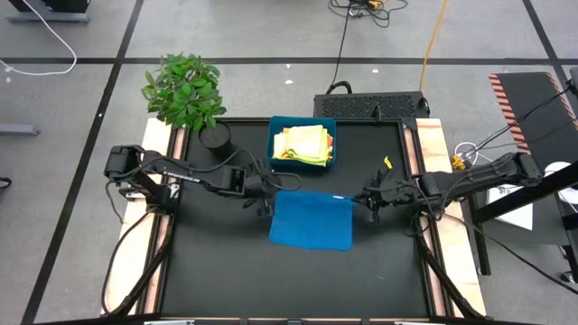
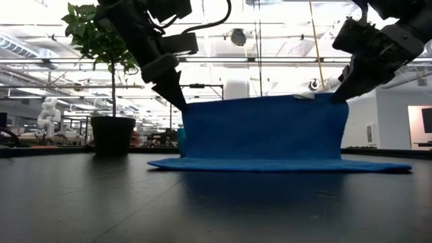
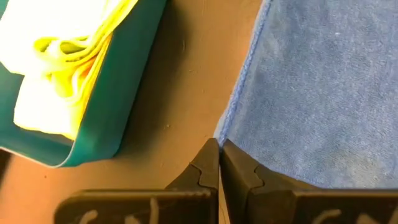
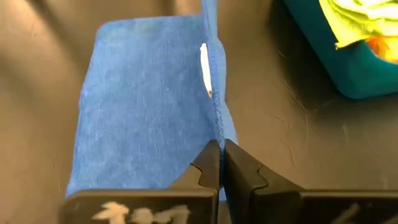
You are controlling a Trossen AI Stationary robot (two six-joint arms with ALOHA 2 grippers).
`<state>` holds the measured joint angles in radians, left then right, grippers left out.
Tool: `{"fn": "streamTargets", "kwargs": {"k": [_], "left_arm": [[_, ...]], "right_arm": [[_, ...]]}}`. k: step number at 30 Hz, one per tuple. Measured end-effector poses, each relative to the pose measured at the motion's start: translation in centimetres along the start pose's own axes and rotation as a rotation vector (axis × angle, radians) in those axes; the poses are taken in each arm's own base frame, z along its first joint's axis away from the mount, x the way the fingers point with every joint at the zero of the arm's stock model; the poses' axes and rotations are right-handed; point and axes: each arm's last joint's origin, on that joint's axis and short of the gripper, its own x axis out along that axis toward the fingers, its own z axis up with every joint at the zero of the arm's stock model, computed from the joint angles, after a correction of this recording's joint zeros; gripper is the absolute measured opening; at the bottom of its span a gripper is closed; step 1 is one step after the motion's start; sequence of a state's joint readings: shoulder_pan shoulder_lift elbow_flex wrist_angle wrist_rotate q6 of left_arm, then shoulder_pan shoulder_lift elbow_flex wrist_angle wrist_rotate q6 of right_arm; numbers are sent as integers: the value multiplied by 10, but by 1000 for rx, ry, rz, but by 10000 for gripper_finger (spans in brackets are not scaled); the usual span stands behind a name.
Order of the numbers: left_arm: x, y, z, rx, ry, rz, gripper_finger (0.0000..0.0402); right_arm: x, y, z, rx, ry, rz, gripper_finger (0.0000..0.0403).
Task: Fold microfiber towels
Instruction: Fold the blue microfiber towel
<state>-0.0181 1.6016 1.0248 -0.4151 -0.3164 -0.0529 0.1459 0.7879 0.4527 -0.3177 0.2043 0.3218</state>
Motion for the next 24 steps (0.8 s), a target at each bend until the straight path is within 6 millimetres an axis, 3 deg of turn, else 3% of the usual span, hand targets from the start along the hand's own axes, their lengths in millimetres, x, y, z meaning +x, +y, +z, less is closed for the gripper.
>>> {"fn": "streamTargets", "kwargs": {"k": [12,24], "left_arm": [[-4,-12,-2,76,2,-22,4],[-18,-50,-7,137,-8,-179,9]], "right_arm": [[-5,15,9,-10,-10,109,0],[29,60,-6,-48,71,232,0]]}}
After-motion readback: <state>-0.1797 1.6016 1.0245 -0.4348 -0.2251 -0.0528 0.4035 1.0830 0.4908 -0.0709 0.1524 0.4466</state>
